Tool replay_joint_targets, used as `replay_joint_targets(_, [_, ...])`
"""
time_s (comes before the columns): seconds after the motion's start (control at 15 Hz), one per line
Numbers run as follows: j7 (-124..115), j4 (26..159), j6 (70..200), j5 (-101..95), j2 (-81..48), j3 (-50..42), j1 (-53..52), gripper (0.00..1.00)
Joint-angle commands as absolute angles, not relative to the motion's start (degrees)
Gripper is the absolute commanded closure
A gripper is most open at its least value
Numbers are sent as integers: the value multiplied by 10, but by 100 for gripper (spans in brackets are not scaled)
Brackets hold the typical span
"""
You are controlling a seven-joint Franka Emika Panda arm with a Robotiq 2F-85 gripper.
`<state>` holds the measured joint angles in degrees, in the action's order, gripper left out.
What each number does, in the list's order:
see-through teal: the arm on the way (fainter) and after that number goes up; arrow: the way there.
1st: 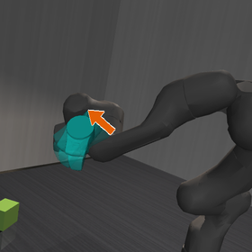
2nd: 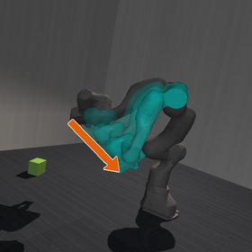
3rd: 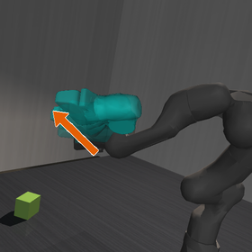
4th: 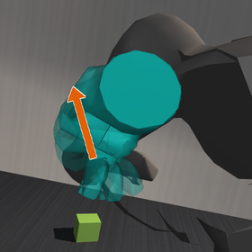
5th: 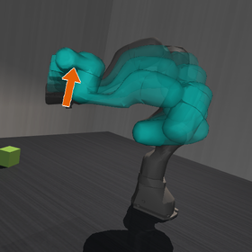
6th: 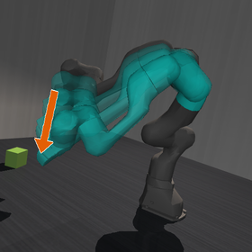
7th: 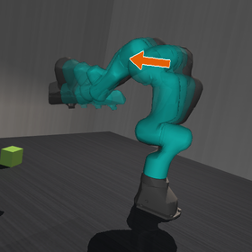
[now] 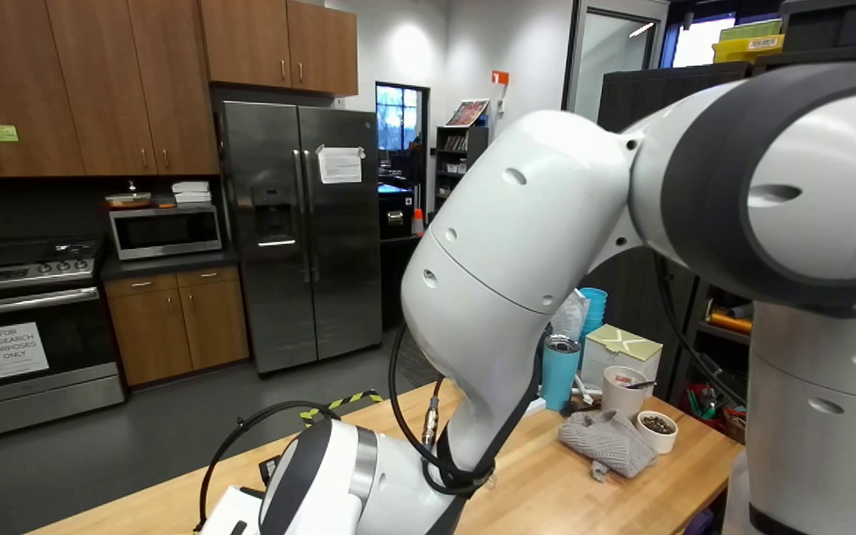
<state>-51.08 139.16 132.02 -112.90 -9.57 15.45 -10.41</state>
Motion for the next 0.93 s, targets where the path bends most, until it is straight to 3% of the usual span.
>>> replay_joint_targets(0.0, [-395, 1362, 1365, -1069, -90, 142, -96, 60])
replay_joint_targets(0.6, [-219, 1323, 1399, -967, -123, 122, -93, 0])
replay_joint_targets(0.87, [-193, 1298, 1420, -948, -161, 119, -88, 0])
